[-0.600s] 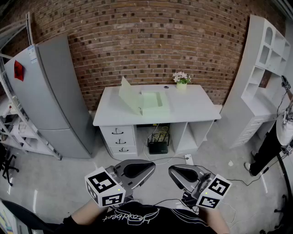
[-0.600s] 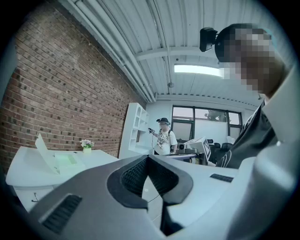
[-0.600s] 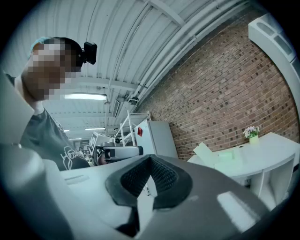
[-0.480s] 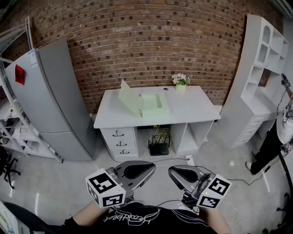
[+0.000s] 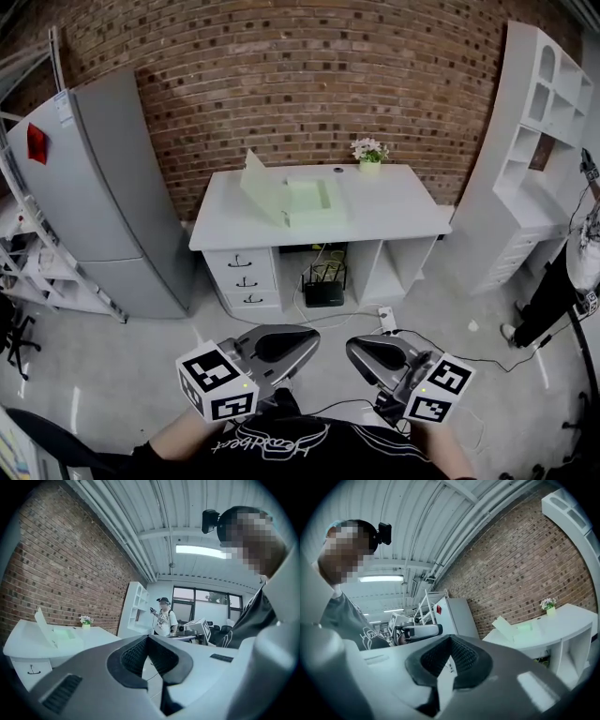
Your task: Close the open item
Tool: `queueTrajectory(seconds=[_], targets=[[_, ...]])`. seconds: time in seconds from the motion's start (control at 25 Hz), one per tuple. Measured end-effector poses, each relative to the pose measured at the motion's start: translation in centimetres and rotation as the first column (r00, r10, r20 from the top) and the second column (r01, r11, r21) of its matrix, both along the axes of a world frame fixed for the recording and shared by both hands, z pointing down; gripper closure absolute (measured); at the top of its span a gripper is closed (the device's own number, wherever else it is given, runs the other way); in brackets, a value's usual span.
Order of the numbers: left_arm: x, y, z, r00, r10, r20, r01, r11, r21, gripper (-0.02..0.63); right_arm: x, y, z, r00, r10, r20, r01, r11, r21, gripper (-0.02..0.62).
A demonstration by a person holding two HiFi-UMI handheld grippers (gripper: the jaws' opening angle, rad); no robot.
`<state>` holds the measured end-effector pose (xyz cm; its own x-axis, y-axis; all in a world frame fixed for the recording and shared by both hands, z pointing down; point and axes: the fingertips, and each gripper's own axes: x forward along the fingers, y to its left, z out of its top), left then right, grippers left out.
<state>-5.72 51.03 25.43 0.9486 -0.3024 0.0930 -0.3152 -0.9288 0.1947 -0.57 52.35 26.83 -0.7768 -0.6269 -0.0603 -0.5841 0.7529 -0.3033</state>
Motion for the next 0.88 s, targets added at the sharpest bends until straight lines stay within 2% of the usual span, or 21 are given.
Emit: queueTrajectory(seconds=[0.2,0.56,0.88], targets=[[-0.7,-0.9,1.8,1.0,-0.023,-0.006,0.022,0.998,-0.053,0.604,-0.4,-0.8,1.4,1.0,-0.003,0.009,0.004,0.999,-0.035,0.592],[-1.0,-3.5,2.9,0.999,-0.036,-0.014,0.035,0.996,-0.082,0.604,-0.5,-3.4,2.5,1.0,-0.013,-0.006,0.012,0.998,-0.055,0.592],[-0.3,-8.1,4.2,1.0,-0.021,-0.003,0.02,0.994,-0.108,0.604,0.1,-8.0,4.0,1.0,0.001,0.002,-0.001,0.996,-0.088,0.592]])
